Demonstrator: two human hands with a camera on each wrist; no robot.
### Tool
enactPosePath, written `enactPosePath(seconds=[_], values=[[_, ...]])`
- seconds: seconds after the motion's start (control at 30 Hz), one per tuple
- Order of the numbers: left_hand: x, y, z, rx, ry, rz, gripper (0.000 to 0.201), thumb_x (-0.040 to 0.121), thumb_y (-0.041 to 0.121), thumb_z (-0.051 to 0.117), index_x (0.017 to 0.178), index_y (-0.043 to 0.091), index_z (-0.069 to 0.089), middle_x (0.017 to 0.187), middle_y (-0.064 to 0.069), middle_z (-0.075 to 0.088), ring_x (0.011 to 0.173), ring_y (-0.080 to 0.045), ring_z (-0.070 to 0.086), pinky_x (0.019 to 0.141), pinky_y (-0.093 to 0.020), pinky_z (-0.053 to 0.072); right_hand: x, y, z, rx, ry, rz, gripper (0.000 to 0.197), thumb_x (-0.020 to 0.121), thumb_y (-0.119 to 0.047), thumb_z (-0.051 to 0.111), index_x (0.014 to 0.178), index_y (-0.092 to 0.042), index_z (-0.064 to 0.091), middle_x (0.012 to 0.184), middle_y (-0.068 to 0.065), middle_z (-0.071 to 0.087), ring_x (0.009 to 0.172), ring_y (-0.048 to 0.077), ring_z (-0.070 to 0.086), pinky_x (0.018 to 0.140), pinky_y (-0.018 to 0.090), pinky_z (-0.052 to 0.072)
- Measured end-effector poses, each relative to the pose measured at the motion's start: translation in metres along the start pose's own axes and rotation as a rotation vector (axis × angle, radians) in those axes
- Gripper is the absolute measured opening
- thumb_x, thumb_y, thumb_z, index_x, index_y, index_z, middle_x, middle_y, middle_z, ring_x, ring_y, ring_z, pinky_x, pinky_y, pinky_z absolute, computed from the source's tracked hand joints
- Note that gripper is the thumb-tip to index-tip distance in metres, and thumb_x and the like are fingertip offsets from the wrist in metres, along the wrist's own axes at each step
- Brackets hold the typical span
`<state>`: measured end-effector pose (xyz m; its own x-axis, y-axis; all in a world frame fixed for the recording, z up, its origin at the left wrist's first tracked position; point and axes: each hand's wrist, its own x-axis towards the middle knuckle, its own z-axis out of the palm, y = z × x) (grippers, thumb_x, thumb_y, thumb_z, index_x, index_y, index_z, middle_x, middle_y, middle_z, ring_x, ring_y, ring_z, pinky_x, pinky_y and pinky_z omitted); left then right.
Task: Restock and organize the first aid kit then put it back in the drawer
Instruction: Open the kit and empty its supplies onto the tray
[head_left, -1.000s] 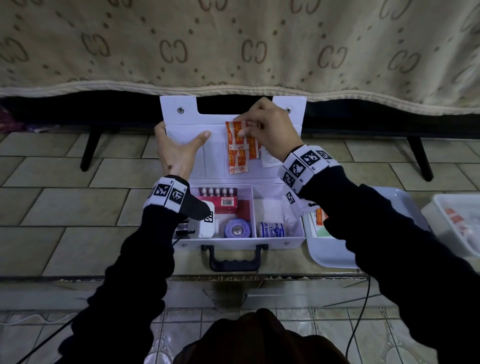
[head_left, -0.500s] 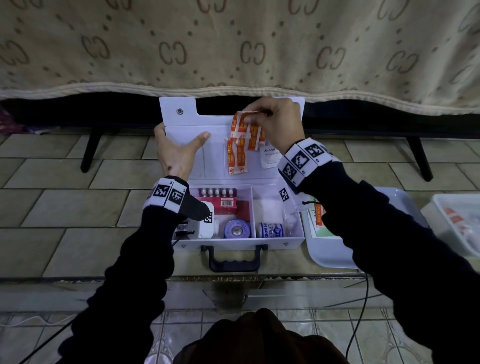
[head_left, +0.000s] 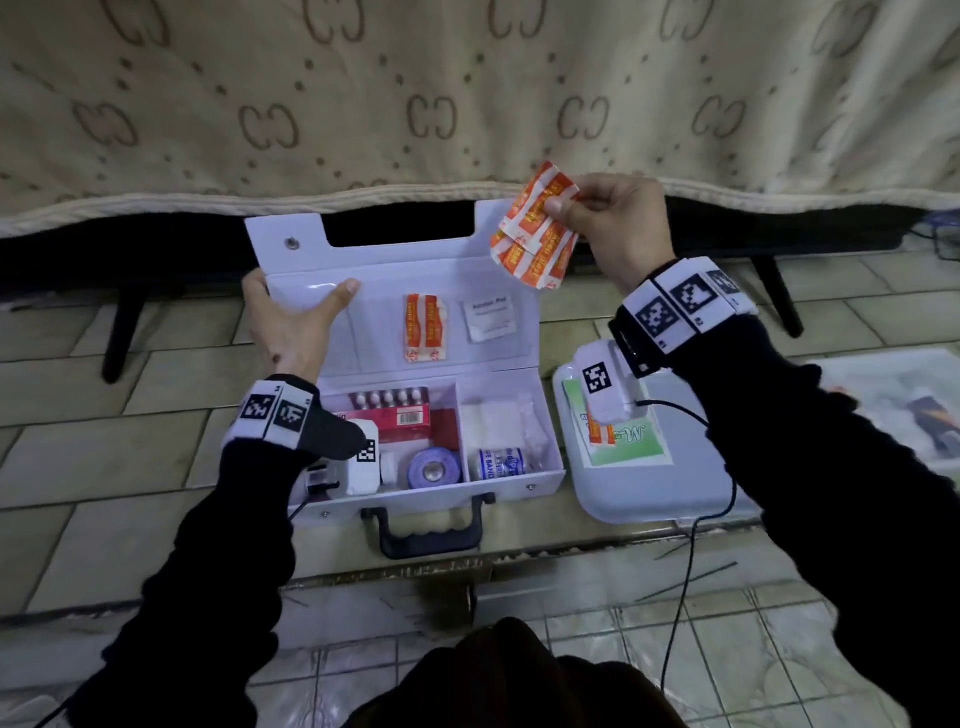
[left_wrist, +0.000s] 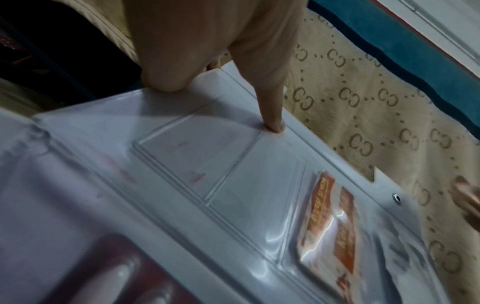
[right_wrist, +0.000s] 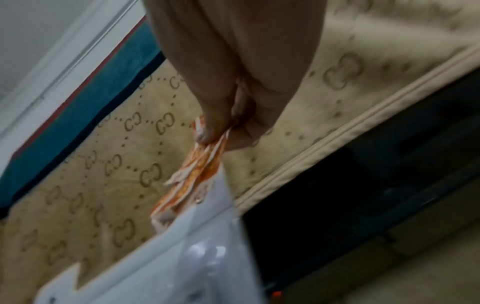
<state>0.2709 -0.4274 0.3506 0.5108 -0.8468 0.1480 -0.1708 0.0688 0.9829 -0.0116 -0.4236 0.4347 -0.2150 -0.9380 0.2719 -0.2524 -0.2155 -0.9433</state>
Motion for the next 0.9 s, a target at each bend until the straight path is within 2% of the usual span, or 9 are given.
enactPosePath(seconds=[0.1, 0.13, 0.23, 0.33, 0.43, 0.63, 0.7, 0.77, 0.9], values=[[0.001, -0.002, 0.001, -0.004, -0.009, 0.016, 0.075, 0.065, 0.024, 0.084, 0.125, 0.007, 0.043, 0.11, 0.003, 0.057, 0.095, -0.007, 0.056, 0.072, -0.002, 0.043, -0.012, 0.023, -0.045, -0.178, -0.032, 0.131, 0.015, 0.079, -0.005, 0.071, 0.074, -0.019, 0.066, 0.051, -0.013, 0.065, 0.058, 0.003, 0.061, 0.066, 0.026, 0.053], [0.001, -0.003, 0.001, -0.001, -0.012, 0.025, 0.075, 0.066, 0.024, 0.084, 0.125, 0.006, 0.042, 0.111, 0.003, 0.057, 0.096, -0.007, 0.055, 0.073, -0.001, 0.042, -0.017, 0.032, -0.059, -0.254, -0.063, 0.192, 0.008, 0.08, -0.004, 0.07, 0.081, -0.012, 0.068, 0.057, -0.009, 0.066, 0.06, 0.006, 0.06, 0.067, 0.027, 0.052], [0.003, -0.005, 0.001, 0.022, -0.017, 0.039, 0.078, 0.067, 0.027, 0.083, 0.127, 0.006, 0.04, 0.113, 0.002, 0.054, 0.098, -0.008, 0.054, 0.078, -0.003, 0.041, -0.032, 0.053, -0.083, -0.572, -0.222, 0.381, 0.023, 0.083, -0.006, 0.067, 0.106, -0.002, 0.065, 0.092, 0.014, 0.069, 0.083, 0.023, 0.066, 0.081, 0.037, 0.055], [0.004, -0.007, 0.001, 0.036, -0.011, 0.031, 0.082, 0.065, 0.034, 0.083, 0.128, 0.009, 0.039, 0.118, 0.002, 0.054, 0.104, -0.01, 0.054, 0.091, -0.015, 0.043, -0.045, 0.066, -0.083, -0.742, -0.369, 0.483, 0.026, 0.085, -0.009, 0.064, 0.111, -0.005, 0.063, 0.103, 0.011, 0.068, 0.09, 0.022, 0.063, 0.088, 0.036, 0.052], [0.004, -0.006, 0.001, 0.055, 0.0, 0.037, 0.079, 0.066, 0.034, 0.082, 0.128, 0.009, 0.04, 0.115, 0.005, 0.053, 0.101, -0.007, 0.053, 0.087, -0.01, 0.04, -0.05, 0.075, -0.073, -0.749, -0.439, 0.495, 0.028, 0.086, -0.008, 0.062, 0.114, -0.005, 0.06, 0.099, 0.01, 0.067, 0.085, 0.019, 0.059, 0.077, 0.029, 0.047], [0.002, -0.005, 0.002, 0.069, -0.006, 0.044, 0.077, 0.069, 0.032, 0.08, 0.13, 0.009, 0.038, 0.117, 0.004, 0.051, 0.102, -0.007, 0.051, 0.078, -0.001, 0.038, -0.048, 0.088, -0.05, -0.703, -0.475, 0.444, 0.028, 0.085, -0.002, 0.061, 0.111, -0.012, 0.06, 0.108, 0.012, 0.065, 0.094, 0.023, 0.063, 0.082, 0.03, 0.052], [0.002, -0.005, 0.002, 0.07, 0.005, 0.039, 0.077, 0.069, 0.032, 0.081, 0.129, 0.009, 0.039, 0.117, 0.005, 0.052, 0.103, -0.007, 0.052, 0.082, -0.003, 0.039, -0.048, 0.093, -0.046, -0.713, -0.483, 0.421, 0.028, 0.083, -0.001, 0.061, 0.108, -0.015, 0.061, 0.11, 0.011, 0.066, 0.098, 0.024, 0.065, 0.084, 0.035, 0.054], [0.002, -0.005, 0.003, 0.066, 0.012, 0.034, 0.078, 0.067, 0.033, 0.081, 0.128, 0.01, 0.04, 0.117, 0.005, 0.053, 0.104, -0.008, 0.053, 0.086, -0.01, 0.041, -0.05, 0.096, -0.044, -0.748, -0.479, 0.396, 0.029, 0.083, -0.001, 0.059, 0.108, -0.016, 0.061, 0.11, 0.008, 0.067, 0.096, 0.021, 0.065, 0.078, 0.031, 0.054], [0.003, -0.005, 0.003, 0.06, 0.005, 0.017, 0.078, 0.066, 0.032, 0.082, 0.127, 0.01, 0.04, 0.113, 0.007, 0.053, 0.101, -0.006, 0.054, 0.079, -0.005, 0.04, -0.056, 0.101, -0.044, -0.845, -0.499, 0.344, 0.034, 0.084, 0.001, 0.054, 0.115, -0.012, 0.062, 0.114, 0.006, 0.065, 0.097, 0.017, 0.061, 0.072, 0.021, 0.045]])
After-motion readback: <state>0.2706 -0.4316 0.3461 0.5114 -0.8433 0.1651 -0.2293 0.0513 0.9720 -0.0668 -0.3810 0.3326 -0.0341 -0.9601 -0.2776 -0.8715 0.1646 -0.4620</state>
